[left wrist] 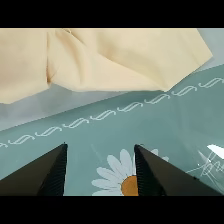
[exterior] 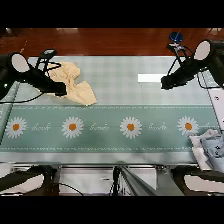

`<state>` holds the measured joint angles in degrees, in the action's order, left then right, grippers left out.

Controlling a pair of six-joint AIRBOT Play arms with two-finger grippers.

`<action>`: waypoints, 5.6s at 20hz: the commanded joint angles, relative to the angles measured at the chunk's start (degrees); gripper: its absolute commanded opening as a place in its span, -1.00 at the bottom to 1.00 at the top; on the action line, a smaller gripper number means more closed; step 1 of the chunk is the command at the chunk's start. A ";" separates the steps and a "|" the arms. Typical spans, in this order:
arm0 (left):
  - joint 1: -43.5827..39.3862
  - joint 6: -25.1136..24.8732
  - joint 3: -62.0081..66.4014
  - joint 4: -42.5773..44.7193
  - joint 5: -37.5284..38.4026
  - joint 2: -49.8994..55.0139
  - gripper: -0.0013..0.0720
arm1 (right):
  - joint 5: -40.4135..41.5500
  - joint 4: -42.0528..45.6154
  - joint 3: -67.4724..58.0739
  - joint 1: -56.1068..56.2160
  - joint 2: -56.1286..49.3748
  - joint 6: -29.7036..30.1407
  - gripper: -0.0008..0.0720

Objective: Fold the shirts.

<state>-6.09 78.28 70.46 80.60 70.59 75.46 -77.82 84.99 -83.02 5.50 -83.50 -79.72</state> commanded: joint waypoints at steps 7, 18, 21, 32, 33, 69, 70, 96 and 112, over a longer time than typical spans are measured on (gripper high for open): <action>-0.02 0.00 0.07 0.00 0.00 0.02 0.40 | 0.00 0.00 -0.07 0.02 0.00 -0.02 0.22; -0.02 0.02 0.07 -0.04 -3.91 0.15 0.40 | 1.75 -0.04 -0.07 0.02 0.00 0.00 0.22; -0.02 0.02 0.07 -0.04 -5.42 0.15 0.40 | 5.05 0.24 -0.07 0.02 -0.02 0.00 0.22; 5.79 3.45 0.11 7.93 -30.71 5.73 1.00 | 10.91 4.13 -0.07 0.02 -0.02 0.59 0.22; 7.08 4.15 0.11 7.93 -30.77 7.39 1.00 | 10.91 4.11 -0.04 0.02 -0.02 0.83 0.22; -52.28 -0.94 27.74 -4.15 -12.57 14.49 -0.71 | -5.81 18.23 -0.07 0.02 19.74 0.87 0.21; -52.19 -2.43 28.20 -3.69 -10.49 15.65 0.03 | -5.84 18.62 -0.07 0.02 20.04 0.87 0.21; 27.06 -13.11 -3.54 -28.55 -1.42 16.98 0.95 | 2.03 -13.44 27.76 -26.45 20.11 8.55 0.51; 10.86 -9.40 11.74 -21.44 11.34 29.35 -0.90 | 1.11 -13.16 27.93 -26.53 20.11 8.52 0.50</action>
<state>5.93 69.28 79.07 58.72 76.53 104.29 -75.61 69.82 -55.11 -20.97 -63.44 -71.20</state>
